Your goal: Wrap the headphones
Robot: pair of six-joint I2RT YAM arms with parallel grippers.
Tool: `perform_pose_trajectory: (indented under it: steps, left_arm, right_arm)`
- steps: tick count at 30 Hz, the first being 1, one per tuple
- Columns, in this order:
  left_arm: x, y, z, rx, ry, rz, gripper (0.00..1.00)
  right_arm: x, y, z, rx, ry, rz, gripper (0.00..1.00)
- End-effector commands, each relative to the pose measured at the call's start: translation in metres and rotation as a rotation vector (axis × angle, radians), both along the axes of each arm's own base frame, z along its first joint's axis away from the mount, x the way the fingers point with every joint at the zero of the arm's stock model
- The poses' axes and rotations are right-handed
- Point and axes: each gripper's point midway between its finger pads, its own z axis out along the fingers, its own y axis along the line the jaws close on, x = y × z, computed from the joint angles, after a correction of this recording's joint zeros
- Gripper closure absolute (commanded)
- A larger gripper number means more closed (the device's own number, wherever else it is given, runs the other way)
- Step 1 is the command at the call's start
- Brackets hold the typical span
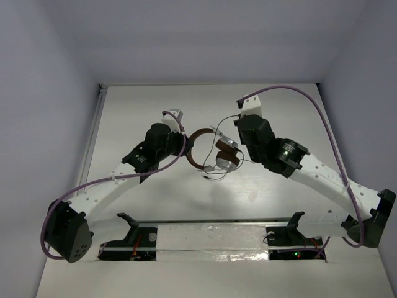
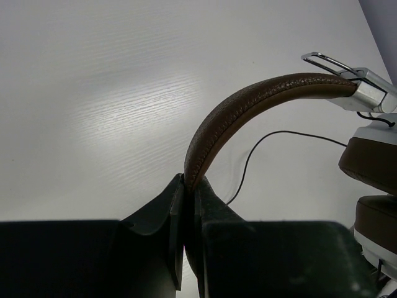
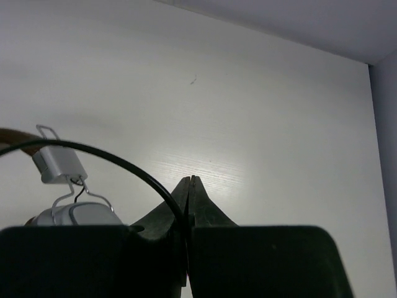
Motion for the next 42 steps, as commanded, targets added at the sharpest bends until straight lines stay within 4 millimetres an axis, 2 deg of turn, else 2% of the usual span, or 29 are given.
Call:
perform_pose_trajectory:
  steps: [1, 2, 5, 7, 8, 11, 13, 18, 24, 26, 28, 29, 30, 32, 36, 38, 39, 40, 42]
  left_arm:
    - [0.002, -0.014, 0.059, -0.144, -0.106, -0.067, 1.00]
    - [0.004, -0.010, 0.058, -0.157, -0.105, -0.064, 1.00]
    - [-0.003, -0.014, 0.070, -0.253, -0.104, -0.137, 1.00]
    - [-0.006, -0.012, 0.085, -0.325, -0.121, -0.185, 1.00]
    - [-0.013, -0.014, 0.091, -0.351, -0.124, -0.229, 1.00]
    - [-0.017, -0.016, 0.107, -0.393, -0.151, -0.280, 1.00]
    - [-0.026, -0.023, 0.108, -0.401, -0.132, -0.355, 1.00]
    - [-0.028, -0.024, 0.101, -0.381, -0.112, -0.369, 1.00]
    - [-0.026, -0.019, 0.115, -0.408, -0.144, -0.339, 1.00]
    - [-0.026, -0.016, 0.125, -0.451, -0.146, -0.328, 1.00]
    - [-0.025, -0.014, 0.134, -0.489, -0.148, -0.324, 1.00]
    - [-0.024, -0.014, 0.137, -0.499, -0.151, -0.321, 1.00]
    - [-0.024, -0.014, 0.145, -0.512, -0.167, -0.322, 1.00]
    - [-0.025, -0.015, 0.153, -0.541, -0.171, -0.322, 1.00]
    - [-0.027, -0.014, 0.170, -0.570, -0.193, -0.325, 1.00]
    - [-0.026, -0.013, 0.174, -0.575, -0.193, -0.314, 1.00]
    - [-0.027, -0.013, 0.178, -0.582, -0.197, -0.313, 1.00]
    - [-0.027, -0.013, 0.180, -0.587, -0.195, -0.313, 1.00]
    - [-0.028, -0.013, 0.186, -0.602, -0.197, -0.314, 1.00]
  right_arm:
    - [0.005, -0.007, 0.025, 0.164, -0.086, -0.028, 1.00]
    - [0.007, -0.010, 0.026, 0.191, -0.090, -0.034, 1.00]
    - [0.008, -0.009, 0.026, 0.273, -0.093, -0.004, 1.00]
    - [0.010, -0.005, 0.024, 0.308, -0.089, 0.024, 1.00]
    - [0.009, -0.002, 0.019, 0.317, -0.078, 0.035, 1.00]
    - [0.014, 0.006, 0.008, 0.333, -0.058, 0.073, 1.00]
    - [0.015, 0.019, 0.003, 0.343, -0.038, 0.122, 1.00]
    - [0.024, 0.030, 0.006, 0.384, -0.049, 0.180, 1.00]
    - [0.025, 0.041, 0.007, 0.480, -0.053, 0.240, 1.00]
    - [0.020, 0.043, 0.000, 0.526, -0.044, 0.253, 1.00]
    - [0.015, 0.054, 0.007, 0.592, -0.066, 0.314, 1.00]
    - [0.011, 0.058, -0.003, 0.618, -0.044, 0.331, 0.99]
    - [0.005, 0.064, 0.005, 0.658, -0.062, 0.382, 0.99]
    - [0.000, 0.071, 0.004, 0.688, -0.061, 0.428, 0.91]
    - [-0.010, 0.085, 0.000, 0.720, -0.067, 0.531, 0.86]
    - [-0.017, 0.094, -0.002, 0.732, -0.058, 0.593, 0.78]
    - [-0.023, 0.100, 0.004, 0.749, -0.070, 0.654, 0.75]
    - [-0.024, 0.104, -0.005, 0.750, -0.056, 0.667, 0.74]
    - [-0.029, 0.112, -0.002, 0.774, -0.068, 0.728, 0.70]
